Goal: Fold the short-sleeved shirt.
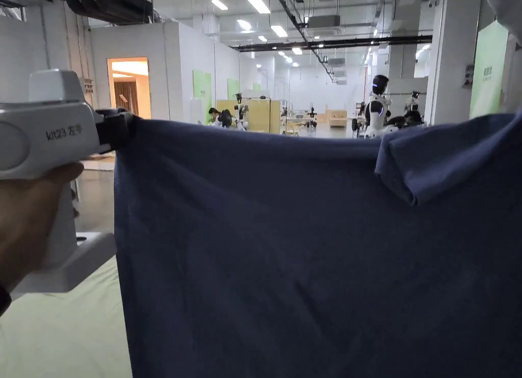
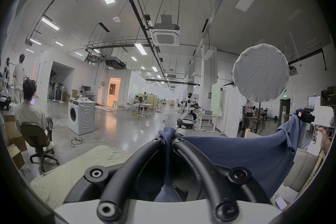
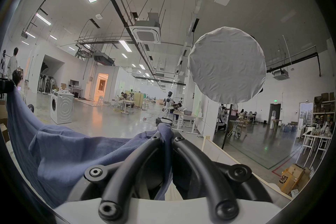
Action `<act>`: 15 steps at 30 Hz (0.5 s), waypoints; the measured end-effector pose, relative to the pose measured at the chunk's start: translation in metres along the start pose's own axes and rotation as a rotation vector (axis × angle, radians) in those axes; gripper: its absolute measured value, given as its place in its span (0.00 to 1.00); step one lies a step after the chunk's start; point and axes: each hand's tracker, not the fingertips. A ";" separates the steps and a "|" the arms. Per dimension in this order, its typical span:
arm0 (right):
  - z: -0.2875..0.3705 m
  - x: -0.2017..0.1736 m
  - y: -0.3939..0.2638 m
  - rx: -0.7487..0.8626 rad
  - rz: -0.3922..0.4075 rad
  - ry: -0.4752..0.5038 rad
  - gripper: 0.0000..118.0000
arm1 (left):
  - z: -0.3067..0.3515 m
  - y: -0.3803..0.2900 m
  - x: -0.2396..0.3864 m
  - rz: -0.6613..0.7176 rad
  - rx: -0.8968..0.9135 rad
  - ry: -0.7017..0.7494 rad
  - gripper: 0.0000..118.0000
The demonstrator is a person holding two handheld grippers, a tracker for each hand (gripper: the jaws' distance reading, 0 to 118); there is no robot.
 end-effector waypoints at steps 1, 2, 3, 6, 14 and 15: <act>-0.007 -0.001 -0.002 -0.003 0.001 0.001 0.05 | -0.006 -0.002 -0.002 -0.013 0.008 -0.007 0.05; -0.017 0.000 -0.004 -0.004 0.000 0.002 0.05 | -0.014 -0.005 -0.003 -0.017 0.018 -0.012 0.05; -0.029 0.002 -0.008 -0.004 -0.005 0.003 0.05 | -0.021 -0.008 -0.003 -0.016 0.014 -0.008 0.05; -0.012 0.000 -0.004 -0.019 -0.019 0.005 0.05 | -0.042 -0.014 -0.004 0.009 -0.020 0.003 0.05; -0.071 -0.027 -0.016 -0.043 -0.044 0.059 0.05 | -0.097 -0.027 -0.008 0.044 -0.060 0.001 0.05; -0.079 -0.027 -0.018 -0.047 -0.042 0.060 0.05 | -0.103 -0.029 -0.007 0.041 -0.069 0.008 0.05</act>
